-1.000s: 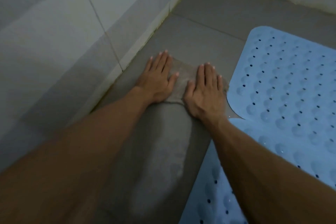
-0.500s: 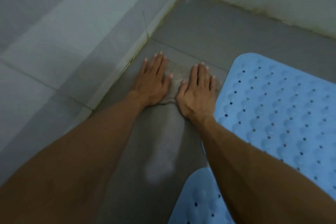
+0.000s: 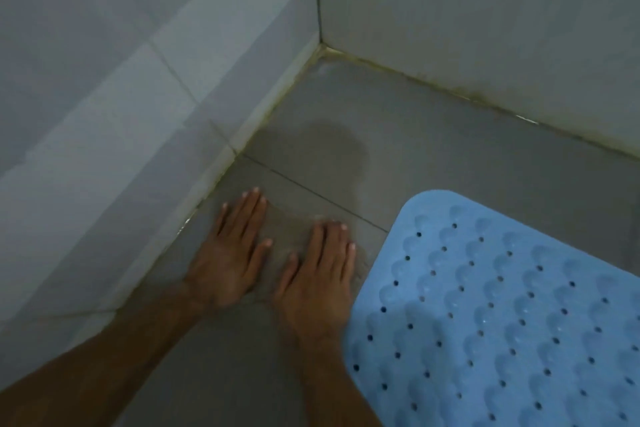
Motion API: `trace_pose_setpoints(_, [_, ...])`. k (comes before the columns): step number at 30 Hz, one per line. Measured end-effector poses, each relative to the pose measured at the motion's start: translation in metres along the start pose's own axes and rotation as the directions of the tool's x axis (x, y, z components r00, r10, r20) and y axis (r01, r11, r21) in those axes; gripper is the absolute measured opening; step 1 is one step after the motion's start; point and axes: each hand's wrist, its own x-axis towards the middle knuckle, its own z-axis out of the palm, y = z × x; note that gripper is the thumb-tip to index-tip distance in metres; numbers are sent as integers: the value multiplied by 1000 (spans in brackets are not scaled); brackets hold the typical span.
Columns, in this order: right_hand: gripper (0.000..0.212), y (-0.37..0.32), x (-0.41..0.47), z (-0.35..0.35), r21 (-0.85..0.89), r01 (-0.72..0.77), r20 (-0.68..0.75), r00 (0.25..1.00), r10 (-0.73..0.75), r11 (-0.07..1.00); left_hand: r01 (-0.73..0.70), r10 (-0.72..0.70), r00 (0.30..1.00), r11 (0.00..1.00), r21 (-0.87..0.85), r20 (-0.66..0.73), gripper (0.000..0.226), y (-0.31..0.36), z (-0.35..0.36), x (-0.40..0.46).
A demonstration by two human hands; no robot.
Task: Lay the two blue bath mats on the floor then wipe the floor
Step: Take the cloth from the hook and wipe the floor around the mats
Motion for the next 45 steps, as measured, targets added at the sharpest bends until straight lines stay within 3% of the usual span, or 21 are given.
trace_pose_setpoints(4, [63,4,17,0,13,41,14,999,-41,999,11,-9,998,1000,-29,57,66,3,-8,24])
trace_pose_setpoints(11, [62,51,173,-2,31,-9,-122,992,13,999,-15,15,1000,999,-40,-20,68,25,-18,201])
trace_pose_setpoints(16, [65,75,254,-9,-28,-32,-44,999,31,999,-71,70,997,996,-46,-17,70,40,-30,301])
trace_pose_setpoints(20, [65,69,272,-5,-37,-75,-99,993,71,997,-166,170,983,985,52,-67,66,32,-29,325])
trace_pose_setpoints(23, [64,72,271,-1,-14,-69,-132,989,67,998,-158,160,985,987,25,-64,69,35,-27,324])
trace_pose_setpoints(28, [65,92,267,-11,-49,64,-8,998,-64,997,-83,86,995,995,50,-44,85,45,-16,317])
trace_pose_setpoints(32, [61,163,260,-49,-50,117,-20,993,-119,992,45,-50,997,996,-72,-66,77,123,-10,304])
trace_pose_setpoints(36, [60,254,237,-104,-111,109,22,994,-107,988,4,-16,992,996,-92,-129,74,228,-2,296])
trace_pose_setpoints(45, [58,445,151,-219,-225,154,132,983,-127,962,-43,38,999,970,-238,-28,78,453,9,250])
